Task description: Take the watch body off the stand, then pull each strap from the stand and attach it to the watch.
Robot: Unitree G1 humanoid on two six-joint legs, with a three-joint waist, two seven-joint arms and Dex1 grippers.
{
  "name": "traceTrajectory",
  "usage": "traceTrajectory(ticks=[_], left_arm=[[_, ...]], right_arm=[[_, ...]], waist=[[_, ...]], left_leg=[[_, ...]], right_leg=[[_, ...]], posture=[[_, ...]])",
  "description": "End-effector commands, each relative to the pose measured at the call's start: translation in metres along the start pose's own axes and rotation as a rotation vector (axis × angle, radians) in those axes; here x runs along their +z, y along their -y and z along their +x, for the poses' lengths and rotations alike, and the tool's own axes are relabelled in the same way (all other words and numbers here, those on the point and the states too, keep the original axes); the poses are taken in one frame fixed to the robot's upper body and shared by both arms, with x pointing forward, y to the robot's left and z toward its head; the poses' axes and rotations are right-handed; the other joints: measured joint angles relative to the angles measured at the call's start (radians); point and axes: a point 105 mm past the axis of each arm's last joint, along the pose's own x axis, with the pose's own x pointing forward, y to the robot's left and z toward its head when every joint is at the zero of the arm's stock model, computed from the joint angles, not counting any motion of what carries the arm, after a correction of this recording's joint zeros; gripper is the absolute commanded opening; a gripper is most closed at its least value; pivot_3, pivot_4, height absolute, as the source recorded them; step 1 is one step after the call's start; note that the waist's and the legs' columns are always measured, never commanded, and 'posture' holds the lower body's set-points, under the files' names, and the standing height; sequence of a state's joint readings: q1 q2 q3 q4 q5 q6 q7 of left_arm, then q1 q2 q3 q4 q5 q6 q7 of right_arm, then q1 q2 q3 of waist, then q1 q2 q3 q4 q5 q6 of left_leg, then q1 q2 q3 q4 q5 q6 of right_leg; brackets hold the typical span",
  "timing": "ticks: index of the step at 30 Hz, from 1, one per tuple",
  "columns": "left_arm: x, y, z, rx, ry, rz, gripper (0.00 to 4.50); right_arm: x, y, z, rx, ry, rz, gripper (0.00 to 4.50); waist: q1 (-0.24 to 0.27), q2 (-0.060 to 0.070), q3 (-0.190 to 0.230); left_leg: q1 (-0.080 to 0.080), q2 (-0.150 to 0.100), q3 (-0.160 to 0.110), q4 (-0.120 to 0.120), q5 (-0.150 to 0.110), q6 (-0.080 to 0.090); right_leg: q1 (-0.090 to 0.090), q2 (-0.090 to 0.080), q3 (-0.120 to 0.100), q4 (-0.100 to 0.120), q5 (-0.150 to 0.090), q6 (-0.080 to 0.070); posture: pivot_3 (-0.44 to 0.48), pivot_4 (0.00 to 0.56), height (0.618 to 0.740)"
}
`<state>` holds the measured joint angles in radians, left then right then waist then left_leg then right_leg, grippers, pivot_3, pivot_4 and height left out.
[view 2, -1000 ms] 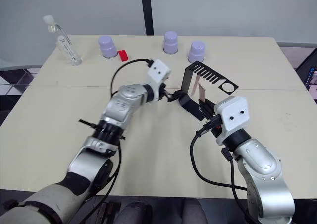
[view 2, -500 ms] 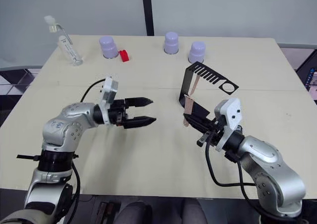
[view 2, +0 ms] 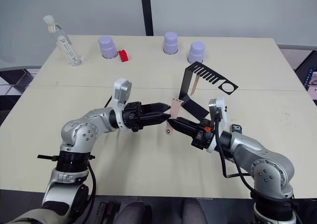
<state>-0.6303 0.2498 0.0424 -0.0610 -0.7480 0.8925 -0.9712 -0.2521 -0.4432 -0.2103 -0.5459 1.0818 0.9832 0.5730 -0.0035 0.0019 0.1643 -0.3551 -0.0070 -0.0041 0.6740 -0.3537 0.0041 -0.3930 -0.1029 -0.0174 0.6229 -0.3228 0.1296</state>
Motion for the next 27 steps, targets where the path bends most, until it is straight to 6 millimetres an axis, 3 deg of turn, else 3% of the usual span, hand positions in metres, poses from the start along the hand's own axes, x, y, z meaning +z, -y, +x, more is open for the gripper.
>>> traceTrajectory(ticks=[1, 20, 26, 27], left_arm=[[0.014, 0.006, 0.001, -0.013, 0.037, 0.006, 2.62], [0.004, 0.012, 0.01, -0.044, 0.001, 0.0, 2.62], [0.005, 0.006, 0.016, -0.027, 0.017, -0.028, 2.62], [0.006, 0.006, 0.015, -0.029, 0.02, -0.026, 2.35]], right_arm=[[0.004, -0.007, 0.002, 0.024, 0.015, -0.016, 0.0], [0.005, -0.004, -0.004, -0.021, 0.019, -0.019, 0.0], [0.007, -0.002, -0.005, -0.019, 0.014, -0.019, 0.0], [0.008, -0.002, -0.005, -0.018, 0.011, -0.019, 0.0]], waist=[[0.0, 0.0, 0.0], [0.001, 0.0, 0.0], [0.002, 0.0, 0.0], [0.002, 0.0, 0.0]], left_leg=[[0.0, 0.0, 0.0, 0.0, 0.0, 0.0], [0.0, 0.0, 0.0, 0.0, 0.0, 0.0], [-0.001, 0.0, 0.0, 0.0, 0.0, 0.0], [-0.001, 0.0, 0.0, 0.0, 0.0, 0.0]], right_leg=[[0.0, 0.0, 0.0, 0.0, 0.0, 0.0], [0.0, 0.0, 0.0, -0.001, 0.0, 0.0], [0.0, 0.0, 0.0, -0.002, 0.0, 0.0], [0.0, 0.0, 0.0, -0.002, 0.0, 0.0]], posture=[[0.0, 0.15, 0.74], [0.0, 0.15, 0.74], [0.0, 0.15, 0.74], [0.0, 0.15, 0.74]])
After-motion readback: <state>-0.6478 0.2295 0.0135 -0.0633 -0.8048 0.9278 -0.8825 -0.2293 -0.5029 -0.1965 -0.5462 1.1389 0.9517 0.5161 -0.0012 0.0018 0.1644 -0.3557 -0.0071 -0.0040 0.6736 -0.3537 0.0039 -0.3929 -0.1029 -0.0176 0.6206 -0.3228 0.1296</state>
